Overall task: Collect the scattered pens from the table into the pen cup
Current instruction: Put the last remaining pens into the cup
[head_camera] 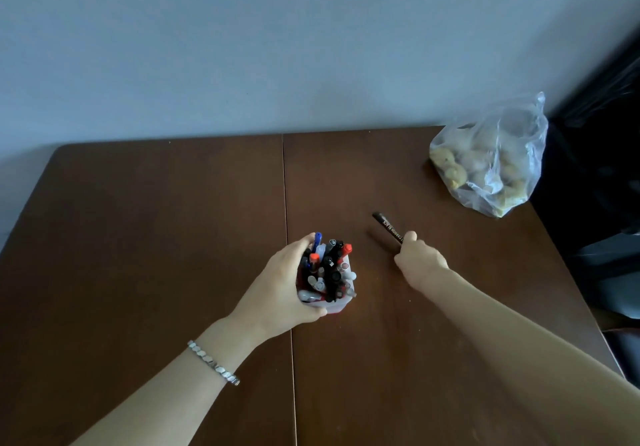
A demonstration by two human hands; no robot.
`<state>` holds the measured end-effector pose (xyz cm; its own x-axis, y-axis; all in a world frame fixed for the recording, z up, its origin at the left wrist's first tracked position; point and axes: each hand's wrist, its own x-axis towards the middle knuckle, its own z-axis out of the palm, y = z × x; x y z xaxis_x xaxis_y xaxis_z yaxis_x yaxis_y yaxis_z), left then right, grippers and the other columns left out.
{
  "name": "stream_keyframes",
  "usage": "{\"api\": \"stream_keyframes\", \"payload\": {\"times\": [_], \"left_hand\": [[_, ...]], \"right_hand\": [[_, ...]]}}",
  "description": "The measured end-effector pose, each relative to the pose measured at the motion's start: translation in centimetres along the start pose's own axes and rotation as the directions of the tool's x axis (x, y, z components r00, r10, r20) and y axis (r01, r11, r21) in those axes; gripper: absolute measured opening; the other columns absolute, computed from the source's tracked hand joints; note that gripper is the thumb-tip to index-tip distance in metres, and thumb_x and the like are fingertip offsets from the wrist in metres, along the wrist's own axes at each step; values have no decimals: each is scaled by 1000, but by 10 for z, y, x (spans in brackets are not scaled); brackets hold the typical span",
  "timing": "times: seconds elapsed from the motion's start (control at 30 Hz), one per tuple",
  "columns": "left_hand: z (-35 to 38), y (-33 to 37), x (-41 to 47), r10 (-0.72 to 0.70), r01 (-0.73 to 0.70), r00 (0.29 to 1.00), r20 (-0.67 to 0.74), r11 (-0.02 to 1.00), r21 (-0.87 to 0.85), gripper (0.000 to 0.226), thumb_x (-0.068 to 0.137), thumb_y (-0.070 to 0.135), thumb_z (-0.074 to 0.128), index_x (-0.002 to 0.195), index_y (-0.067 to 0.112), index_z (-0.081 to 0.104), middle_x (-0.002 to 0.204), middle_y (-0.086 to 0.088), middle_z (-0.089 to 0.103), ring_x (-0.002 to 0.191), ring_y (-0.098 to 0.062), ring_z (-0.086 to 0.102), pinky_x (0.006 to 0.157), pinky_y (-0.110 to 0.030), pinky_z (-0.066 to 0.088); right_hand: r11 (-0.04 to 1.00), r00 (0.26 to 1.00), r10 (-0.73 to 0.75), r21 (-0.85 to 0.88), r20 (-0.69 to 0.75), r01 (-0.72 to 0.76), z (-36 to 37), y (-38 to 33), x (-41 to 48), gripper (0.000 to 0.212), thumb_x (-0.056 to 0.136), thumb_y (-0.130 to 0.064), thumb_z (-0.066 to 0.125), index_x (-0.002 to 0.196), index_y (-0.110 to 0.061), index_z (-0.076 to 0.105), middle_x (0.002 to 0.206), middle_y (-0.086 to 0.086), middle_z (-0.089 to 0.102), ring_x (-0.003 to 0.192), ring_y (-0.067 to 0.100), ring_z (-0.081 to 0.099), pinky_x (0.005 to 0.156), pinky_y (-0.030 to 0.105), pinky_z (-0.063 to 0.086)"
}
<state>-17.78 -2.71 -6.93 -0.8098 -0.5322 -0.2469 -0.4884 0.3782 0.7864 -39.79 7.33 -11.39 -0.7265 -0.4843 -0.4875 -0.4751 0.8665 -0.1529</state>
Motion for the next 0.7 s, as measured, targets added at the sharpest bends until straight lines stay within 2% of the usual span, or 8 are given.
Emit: {"api": "stream_keyframes", "payload": {"times": [0.07,0.13,0.23,0.3,0.4,0.47,0.57,0.7], "left_hand": [[0,-4,-11,10,-10,1000,-21,1000,9,96,65,20,82,142,30,26,139,12,40,128,-4,37,106,-26,37],[0,-8,-29,-6,6,1000,-16,1000,0,98,63,19,83,142,32,26,140,12,39,129,-4,38,107,-28,38],[-3,-19,-62,-57,57,998,-10,998,-16,100,63,20,84,142,35,25,140,15,38,129,-3,38,108,-28,39],[-5,-25,-85,-72,72,997,-13,997,-21,100,64,20,84,142,35,24,139,17,38,128,-1,38,107,-25,38],[-6,-30,-106,-101,100,995,-25,994,-40,96,64,19,82,141,32,28,136,18,41,127,-1,40,106,-24,39],[-7,-29,-114,-112,110,993,-29,992,-66,92,63,17,82,138,32,32,129,24,45,121,2,45,105,-24,41],[-8,-30,-119,-113,111,993,-24,991,-76,94,63,13,83,139,31,31,125,26,45,118,4,47,104,-22,40],[-5,-32,-124,-127,122,991,-51,988,-90,102,64,14,83,145,24,22,139,14,40,128,-4,40,107,-23,34]], "right_hand": [[972,995,-56,231,83,36,3,8,-24,21,94,-12,36,114,-8,41,86,11,53,80,31,59,74,39,49],[934,984,-137,344,113,91,4,17,-58,7,95,-17,36,96,-15,42,73,6,53,58,21,52,56,32,47],[906,956,-270,367,113,212,4,29,-113,20,96,-26,40,78,-31,48,64,-5,51,51,10,44,45,17,35],[883,957,-279,414,80,223,1,34,-143,26,95,-27,42,70,-27,50,60,-7,44,48,8,37,41,14,30],[885,951,-306,382,50,265,-9,38,-177,23,94,-26,46,81,-13,59,69,-1,49,54,11,40,48,18,32],[877,937,-347,368,37,310,-21,32,-198,14,91,-23,52,87,-20,65,70,-2,55,55,7,45,50,17,34],[859,912,-410,340,8,383,-40,14,-218,12,88,-21,57,85,-27,67,68,2,63,51,4,46,49,17,36],[898,870,-440,128,223,421,-50,-21,-219,19,89,-23,49,75,-23,60,67,-1,59,55,13,49,52,23,38]]}}
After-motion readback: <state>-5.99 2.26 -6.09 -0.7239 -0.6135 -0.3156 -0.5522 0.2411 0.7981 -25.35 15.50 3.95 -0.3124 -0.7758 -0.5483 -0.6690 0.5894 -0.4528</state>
